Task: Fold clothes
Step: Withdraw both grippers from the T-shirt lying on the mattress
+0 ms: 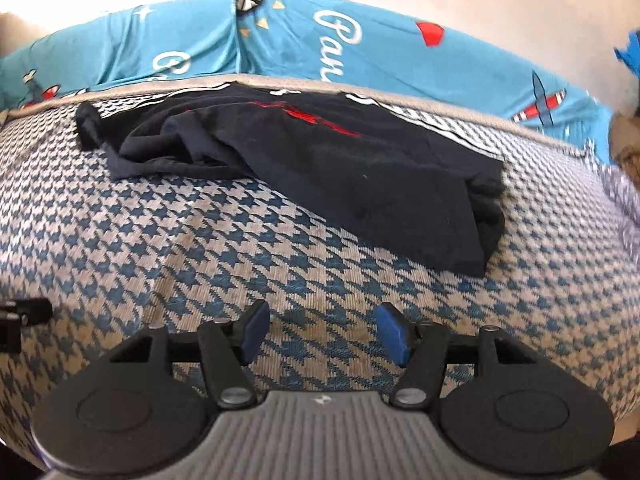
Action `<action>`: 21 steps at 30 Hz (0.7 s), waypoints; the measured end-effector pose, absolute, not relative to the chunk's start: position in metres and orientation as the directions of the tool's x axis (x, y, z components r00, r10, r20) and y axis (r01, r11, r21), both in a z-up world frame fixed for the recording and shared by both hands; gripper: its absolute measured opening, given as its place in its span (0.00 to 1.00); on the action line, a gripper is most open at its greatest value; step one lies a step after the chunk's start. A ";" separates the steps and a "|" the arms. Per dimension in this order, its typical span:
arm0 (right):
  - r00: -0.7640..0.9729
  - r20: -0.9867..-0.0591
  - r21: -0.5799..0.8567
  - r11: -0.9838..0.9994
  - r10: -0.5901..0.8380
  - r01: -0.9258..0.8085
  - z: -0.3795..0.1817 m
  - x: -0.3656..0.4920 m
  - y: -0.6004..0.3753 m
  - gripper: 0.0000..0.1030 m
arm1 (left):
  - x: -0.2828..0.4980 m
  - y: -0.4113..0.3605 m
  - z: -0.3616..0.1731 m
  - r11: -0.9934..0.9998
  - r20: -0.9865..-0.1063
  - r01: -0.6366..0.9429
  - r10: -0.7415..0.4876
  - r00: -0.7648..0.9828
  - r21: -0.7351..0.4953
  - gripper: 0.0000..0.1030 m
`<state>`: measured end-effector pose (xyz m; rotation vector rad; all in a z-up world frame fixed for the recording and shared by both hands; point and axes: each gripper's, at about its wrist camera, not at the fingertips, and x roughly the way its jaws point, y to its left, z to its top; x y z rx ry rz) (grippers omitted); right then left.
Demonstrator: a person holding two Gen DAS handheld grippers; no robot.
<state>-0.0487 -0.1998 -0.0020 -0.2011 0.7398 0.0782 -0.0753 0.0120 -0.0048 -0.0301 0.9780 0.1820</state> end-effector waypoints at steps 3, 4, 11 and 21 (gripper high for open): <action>0.746 -0.666 -0.131 0.980 0.026 -0.151 0.003 -0.049 -0.201 0.57 | -0.074 0.012 -0.004 0.984 -0.834 -0.169 0.141 0.534 0.058 1.00; 0.747 -0.665 -0.124 0.980 0.032 -0.153 0.005 -0.046 -0.200 0.57 | -0.074 0.013 -0.004 0.985 -0.832 -0.163 0.138 0.537 0.058 1.00; 0.771 -0.634 -0.186 0.957 0.056 -0.223 0.015 -0.029 -0.187 0.57 | -0.076 0.014 -0.007 0.989 -0.807 -0.136 0.123 0.577 0.053 1.00; 0.748 -0.651 -0.318 0.848 0.130 -0.424 0.014 0.013 -0.175 0.56 | -0.052 0.019 -0.011 0.989 -0.808 -0.147 0.108 0.579 0.027 1.00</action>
